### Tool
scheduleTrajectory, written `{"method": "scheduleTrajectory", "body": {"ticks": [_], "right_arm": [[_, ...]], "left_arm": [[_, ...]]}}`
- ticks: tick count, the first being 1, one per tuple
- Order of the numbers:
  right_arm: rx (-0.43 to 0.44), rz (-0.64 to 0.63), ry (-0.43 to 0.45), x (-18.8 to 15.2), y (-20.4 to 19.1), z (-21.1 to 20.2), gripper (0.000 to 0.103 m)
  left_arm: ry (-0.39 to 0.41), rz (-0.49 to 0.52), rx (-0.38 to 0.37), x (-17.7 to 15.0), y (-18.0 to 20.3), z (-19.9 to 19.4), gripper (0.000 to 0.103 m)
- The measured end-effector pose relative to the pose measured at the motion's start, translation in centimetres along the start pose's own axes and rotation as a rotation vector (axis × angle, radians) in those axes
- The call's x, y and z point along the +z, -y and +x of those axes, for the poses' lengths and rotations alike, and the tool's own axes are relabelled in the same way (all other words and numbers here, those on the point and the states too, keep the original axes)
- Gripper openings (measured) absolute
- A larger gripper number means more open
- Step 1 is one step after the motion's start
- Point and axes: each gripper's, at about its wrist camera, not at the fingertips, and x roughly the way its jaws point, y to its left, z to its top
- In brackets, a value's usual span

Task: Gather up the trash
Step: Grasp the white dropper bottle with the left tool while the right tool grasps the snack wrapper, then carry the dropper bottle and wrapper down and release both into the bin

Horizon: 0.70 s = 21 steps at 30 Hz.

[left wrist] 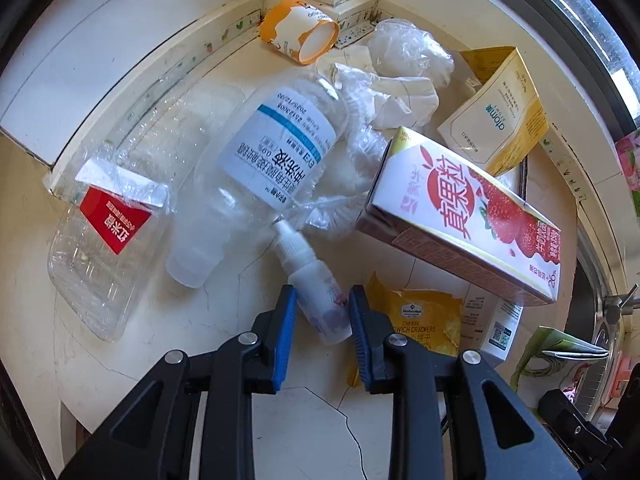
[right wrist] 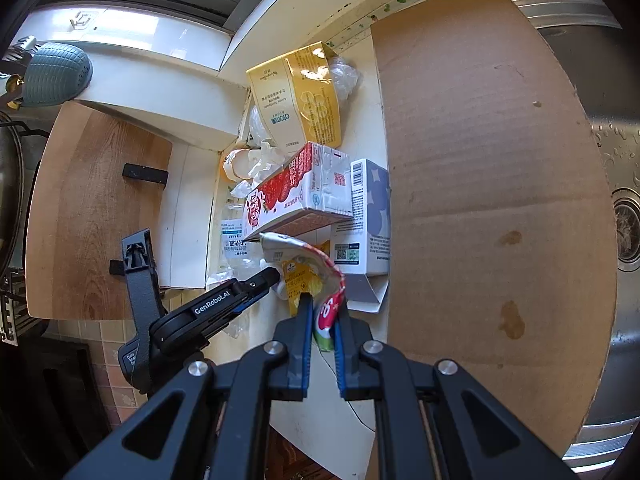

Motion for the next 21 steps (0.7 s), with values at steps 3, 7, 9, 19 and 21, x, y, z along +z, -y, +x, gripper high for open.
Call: {"method": "scheduleTrajectory", "body": {"ticks": [3,7,9,19,21], "right_arm": [[0.000,0.006,-0.001,-0.2,0.1,0.0,0.009],[-0.003,-0.001,-0.001,-0.5,0.0,-0.1,0.009],[-0.005,-0.005,0.001,-0.7,0.0,-0.2,0.009],[0.001,-0.033,0.013,-3.0,-1.7,-1.5,0.009],[0.004,-0.045,0.020,-4.1,-2.4,-2.2,0.009]], "left_arm": [[-0.003,-0.004,0.002,-0.1,0.1,0.4,0.027],[0.003,0.000,0.013,-0.3,0.2,0.8,0.026],[0.012,0.000,0.002,-0.5,0.2,0.8,0.026],[0.071,0.122,-0.015,-4.0,-1.4,-3.7,0.023],[0.090,0.161,-0.030,-5.5,-1.8,-6.1,0.023]]}}
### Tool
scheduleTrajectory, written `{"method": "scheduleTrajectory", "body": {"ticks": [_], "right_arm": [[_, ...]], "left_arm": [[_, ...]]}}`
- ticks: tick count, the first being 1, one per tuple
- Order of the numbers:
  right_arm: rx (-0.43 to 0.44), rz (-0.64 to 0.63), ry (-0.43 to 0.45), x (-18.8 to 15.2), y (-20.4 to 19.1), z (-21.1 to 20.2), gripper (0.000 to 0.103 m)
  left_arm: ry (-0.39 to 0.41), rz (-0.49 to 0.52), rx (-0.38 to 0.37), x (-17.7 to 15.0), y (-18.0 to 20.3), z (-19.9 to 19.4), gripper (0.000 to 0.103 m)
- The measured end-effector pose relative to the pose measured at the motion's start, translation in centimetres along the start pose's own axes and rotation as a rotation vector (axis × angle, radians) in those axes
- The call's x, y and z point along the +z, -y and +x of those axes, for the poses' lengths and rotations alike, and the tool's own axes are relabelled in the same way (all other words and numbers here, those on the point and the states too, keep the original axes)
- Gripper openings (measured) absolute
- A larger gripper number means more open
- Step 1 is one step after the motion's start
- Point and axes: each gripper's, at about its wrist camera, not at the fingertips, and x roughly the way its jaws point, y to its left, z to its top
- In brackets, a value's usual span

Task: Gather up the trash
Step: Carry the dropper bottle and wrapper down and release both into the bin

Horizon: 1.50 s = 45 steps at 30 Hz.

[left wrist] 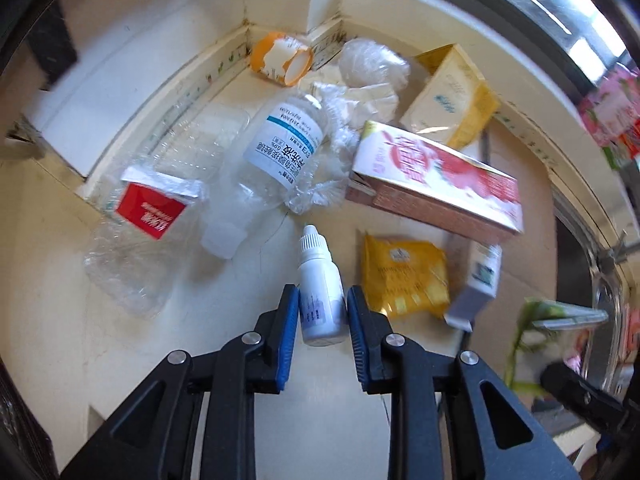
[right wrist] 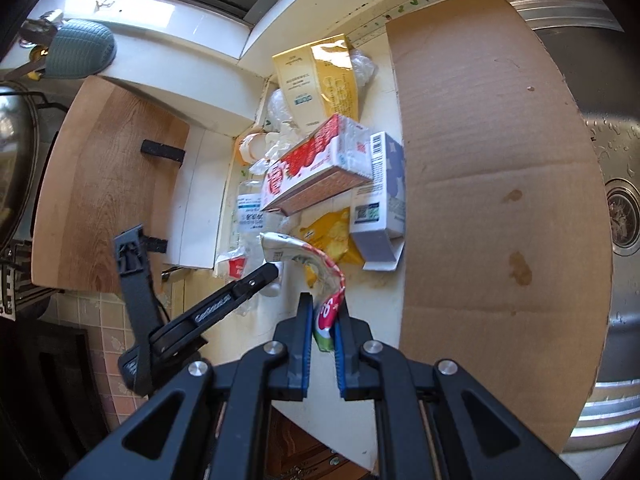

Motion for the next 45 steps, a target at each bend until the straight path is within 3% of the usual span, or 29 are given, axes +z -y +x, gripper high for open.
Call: {"method": "scheduleTrajectory", "body": {"ticks": [6,12,21,27,32,37,45], "right_arm": [[-0.012,-0.045,0.039,-4.9,-2.5,-2.6,0.009],[-0.019,-0.059,0.034,-12.7,-4.7,-3.5,0.009],[-0.051,-0.054,-0.015,-24.5,-5.2,-1.7,0.009],[-0.108,-0.008,-0.062,-30.3,-3.0,0.2,0.009],[-0.193,0.019,-0.130,-33.3,-0.5,2.2,0.009],[-0.271,0.041,-0.228,-35.7,3.1,5.0,0.009],[-0.335,0.089,-0.350,-37.3,10.2,12.2,0.009]], "left_arm": [[0.045,0.143,-0.045,-6.2,-1.2,-7.3,0.023],[0.073,0.228,-0.082,-12.7,-3.3,-12.6,0.023],[0.052,0.297,-0.115,-22.6,-7.7,-15.7,0.023],[-0.015,0.312,-0.139,-27.8,-9.8,-14.2,0.023],[-0.071,0.296,-0.156,-30.3,-10.8,-11.6,0.023],[-0.144,0.244,-0.177,-32.5,-11.8,-6.9,0.023],[-0.236,0.184,-0.132,-35.9,-13.7,3.7,0.023]]}}
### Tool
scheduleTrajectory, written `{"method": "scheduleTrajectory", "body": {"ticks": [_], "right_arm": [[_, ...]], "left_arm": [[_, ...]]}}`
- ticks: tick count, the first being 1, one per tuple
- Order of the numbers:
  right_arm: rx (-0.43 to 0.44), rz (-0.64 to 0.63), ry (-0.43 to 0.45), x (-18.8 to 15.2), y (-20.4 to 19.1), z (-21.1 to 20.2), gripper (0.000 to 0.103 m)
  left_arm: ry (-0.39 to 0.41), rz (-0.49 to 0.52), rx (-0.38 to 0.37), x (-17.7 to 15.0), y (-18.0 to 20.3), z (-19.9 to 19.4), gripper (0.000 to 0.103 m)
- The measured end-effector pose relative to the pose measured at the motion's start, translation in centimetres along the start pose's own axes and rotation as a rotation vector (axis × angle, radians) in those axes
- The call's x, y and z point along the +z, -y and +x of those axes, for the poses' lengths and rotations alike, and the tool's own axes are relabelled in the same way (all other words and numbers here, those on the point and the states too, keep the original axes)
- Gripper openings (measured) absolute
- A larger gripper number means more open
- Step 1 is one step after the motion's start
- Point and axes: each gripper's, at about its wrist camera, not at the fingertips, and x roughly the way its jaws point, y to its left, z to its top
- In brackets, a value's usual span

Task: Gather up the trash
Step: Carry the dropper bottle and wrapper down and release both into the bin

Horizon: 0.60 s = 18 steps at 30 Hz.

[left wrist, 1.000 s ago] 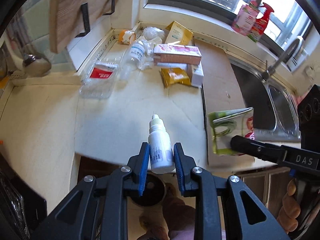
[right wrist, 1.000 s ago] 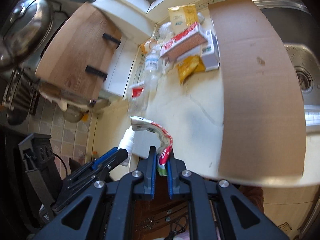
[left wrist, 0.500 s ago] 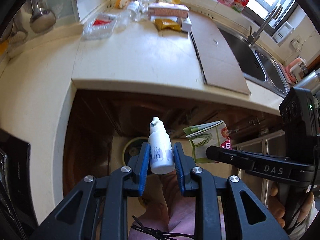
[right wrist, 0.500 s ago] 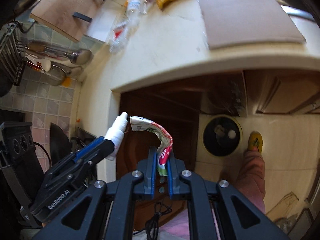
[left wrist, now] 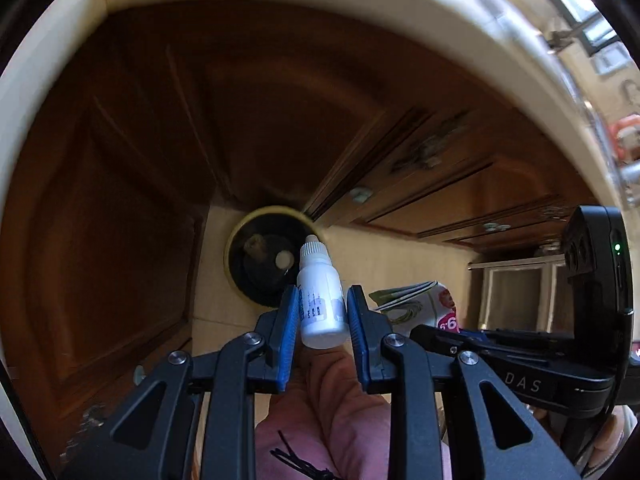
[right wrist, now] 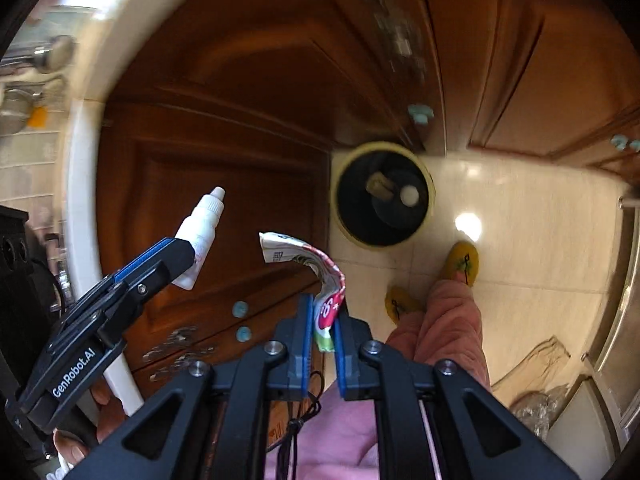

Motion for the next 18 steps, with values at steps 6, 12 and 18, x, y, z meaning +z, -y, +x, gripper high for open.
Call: {"method": "scheduleTrajectory", "body": {"ticks": [6,12,18], "right_arm": [[-0.052,0.045,-0.063,3.3,2.4,8.4,0.009],[-0.098,0.053,-0.091,6.9,3.7,13.6,0.012],[-0.098,0.084,-0.136,9.4,5.1,16.6,0.025]], "left_arm": [[-0.105,-0.086,-0.013,0.3,-3.4,9.0,0.023],[-0.153,-0.126,0.014,1.4,-5.4,15.9,0.023],[-0.169,-0.167,0.021,1.5,-6.6,18.8,0.060]]}}
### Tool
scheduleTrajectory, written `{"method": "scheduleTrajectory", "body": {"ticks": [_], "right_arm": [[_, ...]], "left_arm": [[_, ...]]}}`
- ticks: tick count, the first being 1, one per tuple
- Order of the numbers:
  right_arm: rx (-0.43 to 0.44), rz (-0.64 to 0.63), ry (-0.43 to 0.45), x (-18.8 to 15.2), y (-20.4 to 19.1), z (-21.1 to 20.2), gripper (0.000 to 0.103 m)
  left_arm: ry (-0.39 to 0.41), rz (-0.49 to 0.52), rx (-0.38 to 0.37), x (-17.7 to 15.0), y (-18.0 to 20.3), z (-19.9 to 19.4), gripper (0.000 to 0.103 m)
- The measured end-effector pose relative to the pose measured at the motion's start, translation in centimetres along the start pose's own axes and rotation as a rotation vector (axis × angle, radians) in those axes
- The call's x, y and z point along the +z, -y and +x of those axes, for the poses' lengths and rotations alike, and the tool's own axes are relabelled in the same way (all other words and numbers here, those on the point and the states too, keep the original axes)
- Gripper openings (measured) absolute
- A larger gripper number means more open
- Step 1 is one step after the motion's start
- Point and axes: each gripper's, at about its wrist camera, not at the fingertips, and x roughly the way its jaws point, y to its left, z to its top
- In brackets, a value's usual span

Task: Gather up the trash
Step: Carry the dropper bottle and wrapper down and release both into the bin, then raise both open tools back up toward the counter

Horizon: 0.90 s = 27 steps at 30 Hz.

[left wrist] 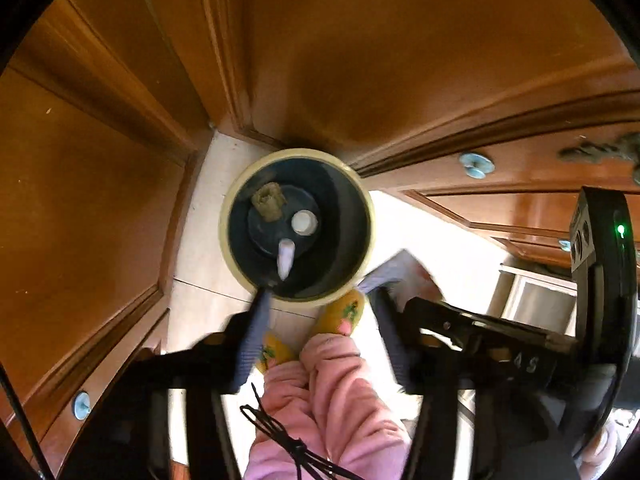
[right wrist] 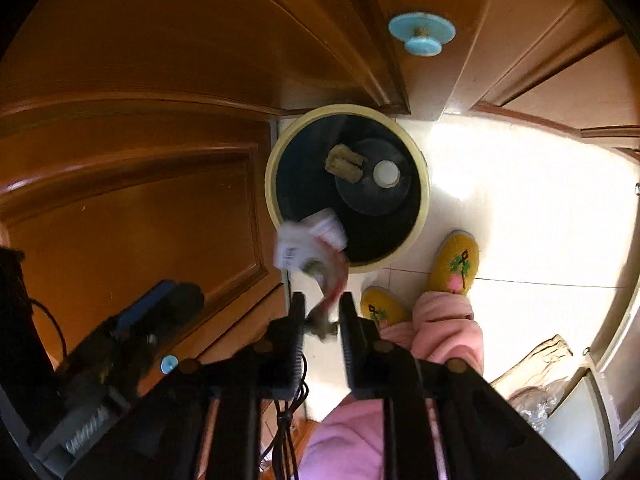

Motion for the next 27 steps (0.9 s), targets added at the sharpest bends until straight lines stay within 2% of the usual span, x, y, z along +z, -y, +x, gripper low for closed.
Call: {"method": "scheduleTrajectory", "body": {"ticks": [2,10,17,22,27], "right_arm": [[-0.013,0.010,0.003,0.4,0.0,0.3,0.034],[-0.071,-0.046,0.059,-1.2,-0.4,-1.0,0.034],[-0.089,-0.107,0.104,-3.3,-1.4,-3.9,0.034],[-0.062,-0.131,0.138,-5.5,-3.0,-7.5,0.034],[-0.038,-0.154,0.204,-8.7,-4.7,-13.4,0.034]], "left_arm": [[0.014,0.006,0.022,-0.3,-0.1,0.0,0.063],[0.054,0.073,0.064,-0.7,0.0,-1.1,0.063],[0.025,0.089,0.056,-1.7,0.8,-4.3,0.063],[0.066,0.112,0.064,-3.1,1.9,-8.9,0.063],[0.126,0.154,0.032,-4.5,3.6,-15.5,0.063]]}}
